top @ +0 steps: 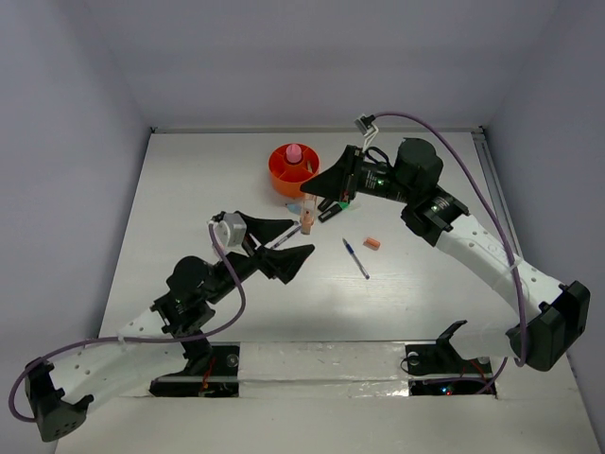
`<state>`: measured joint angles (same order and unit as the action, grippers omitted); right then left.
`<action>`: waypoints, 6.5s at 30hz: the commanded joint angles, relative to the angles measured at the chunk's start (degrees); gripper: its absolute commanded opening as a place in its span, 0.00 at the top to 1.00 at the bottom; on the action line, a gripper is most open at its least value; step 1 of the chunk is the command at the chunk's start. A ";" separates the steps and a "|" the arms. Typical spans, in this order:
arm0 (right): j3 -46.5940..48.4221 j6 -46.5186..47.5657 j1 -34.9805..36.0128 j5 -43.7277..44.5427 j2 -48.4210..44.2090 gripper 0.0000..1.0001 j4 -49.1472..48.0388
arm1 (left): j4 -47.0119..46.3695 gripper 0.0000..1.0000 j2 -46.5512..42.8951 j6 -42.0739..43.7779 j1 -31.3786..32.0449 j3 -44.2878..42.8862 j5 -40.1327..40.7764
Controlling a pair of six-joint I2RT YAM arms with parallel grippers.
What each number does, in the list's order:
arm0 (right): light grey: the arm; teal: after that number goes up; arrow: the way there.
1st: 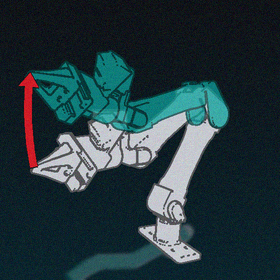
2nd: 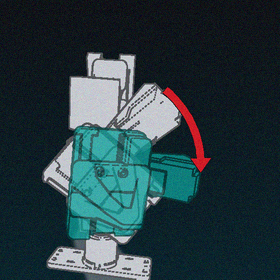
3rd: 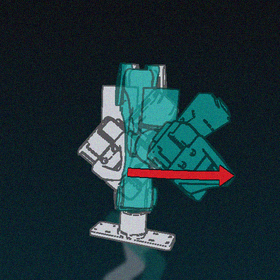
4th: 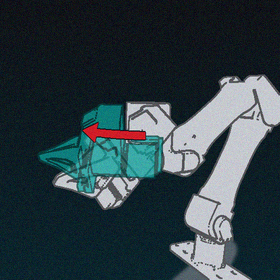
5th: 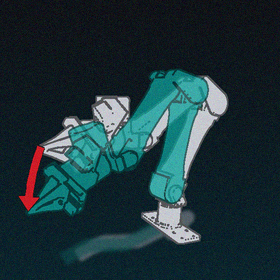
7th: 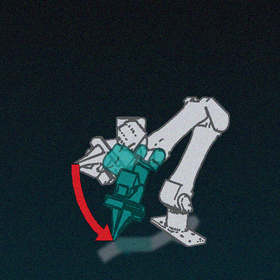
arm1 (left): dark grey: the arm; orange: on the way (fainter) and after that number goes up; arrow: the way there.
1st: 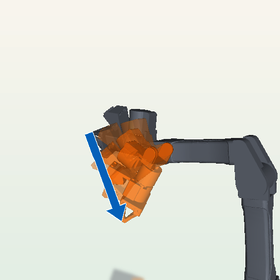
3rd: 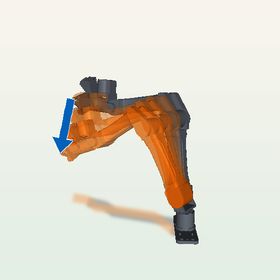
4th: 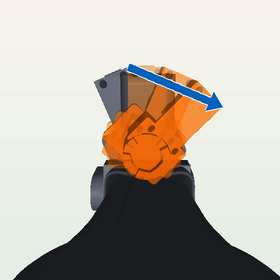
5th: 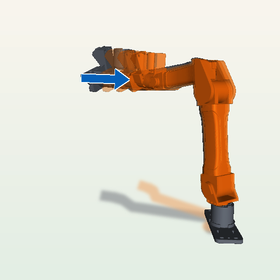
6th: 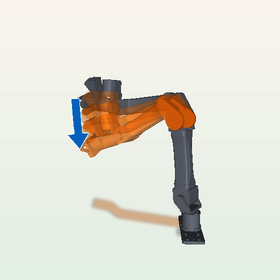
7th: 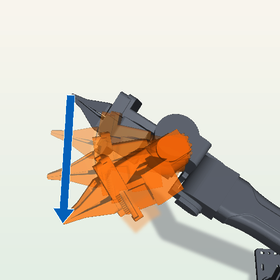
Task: Sort the stationery into containers
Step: Close the pen cap on the pen, then place the pen in the storage box.
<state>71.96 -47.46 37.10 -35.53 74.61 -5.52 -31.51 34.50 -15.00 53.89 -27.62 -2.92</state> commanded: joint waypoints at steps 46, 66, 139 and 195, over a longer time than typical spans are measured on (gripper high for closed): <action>-2.79 10.98 0.25 5.29 -6.67 1.00 -1.16 | -5.40 1.00 5.22 -9.51 -0.10 -4.38 -1.73; -10.44 12.04 2.54 6.00 -7.11 1.00 -10.12 | -10.77 1.00 5.32 -8.90 -0.10 -3.41 -3.24; -40.05 9.93 13.61 -5.34 -8.33 1.00 -22.25 | -8.04 1.00 0.74 -11.45 -0.63 -18.52 -3.59; -26.80 -5.46 -1.51 6.95 -0.87 1.00 -26.33 | 6.89 0.29 -7.07 -16.19 -17.77 -1.94 -10.27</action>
<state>41.19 -56.40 36.34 -29.71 75.02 -35.05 -25.26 29.12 -30.57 36.25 -33.32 -14.48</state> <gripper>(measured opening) 0.231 0.708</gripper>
